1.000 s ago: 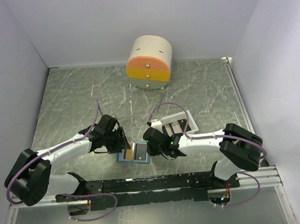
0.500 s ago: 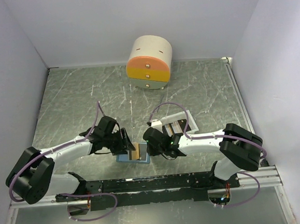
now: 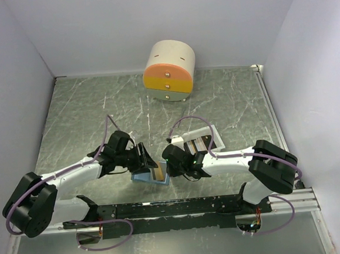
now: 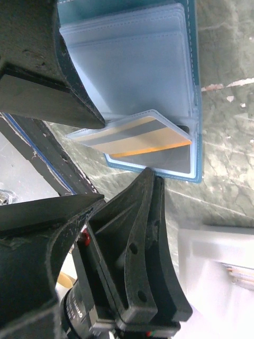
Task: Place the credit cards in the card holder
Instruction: Insert the credit card into the card holder.
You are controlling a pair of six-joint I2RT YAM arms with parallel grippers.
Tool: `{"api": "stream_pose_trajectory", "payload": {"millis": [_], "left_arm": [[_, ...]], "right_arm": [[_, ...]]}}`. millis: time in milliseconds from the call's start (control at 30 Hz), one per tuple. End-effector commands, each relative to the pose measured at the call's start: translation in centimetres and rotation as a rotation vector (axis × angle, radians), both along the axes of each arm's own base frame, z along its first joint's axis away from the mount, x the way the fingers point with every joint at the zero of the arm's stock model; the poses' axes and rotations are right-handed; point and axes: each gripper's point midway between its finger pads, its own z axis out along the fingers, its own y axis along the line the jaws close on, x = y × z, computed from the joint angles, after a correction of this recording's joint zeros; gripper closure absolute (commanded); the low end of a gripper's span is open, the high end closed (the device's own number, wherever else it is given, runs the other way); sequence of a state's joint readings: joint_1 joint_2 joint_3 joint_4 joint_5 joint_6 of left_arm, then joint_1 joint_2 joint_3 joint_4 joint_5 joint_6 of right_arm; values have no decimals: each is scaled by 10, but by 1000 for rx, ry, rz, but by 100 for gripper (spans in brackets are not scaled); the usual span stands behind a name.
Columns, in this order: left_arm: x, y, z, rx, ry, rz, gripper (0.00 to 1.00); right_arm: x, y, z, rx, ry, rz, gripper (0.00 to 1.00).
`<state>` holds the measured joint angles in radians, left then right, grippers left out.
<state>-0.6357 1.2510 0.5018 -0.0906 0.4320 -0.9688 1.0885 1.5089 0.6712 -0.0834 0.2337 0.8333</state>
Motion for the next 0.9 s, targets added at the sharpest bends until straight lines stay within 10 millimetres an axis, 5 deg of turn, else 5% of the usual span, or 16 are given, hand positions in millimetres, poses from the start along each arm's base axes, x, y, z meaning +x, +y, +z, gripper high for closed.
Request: {"api": "stream_pose_trajectory", "payload": {"millis": [0,400,867], "left_arm": [[8,-13,22,-93,-53,-7,37],[13,-25,46,-182,-111,-30,37],[12,-21,37,-162,-101,-18,38]], "right_arm": [[-3,0,-8,-8,12,1,83],[-3,4,-4,15,9,10,82],[1,-1,12,18,-11,-18,74]]}}
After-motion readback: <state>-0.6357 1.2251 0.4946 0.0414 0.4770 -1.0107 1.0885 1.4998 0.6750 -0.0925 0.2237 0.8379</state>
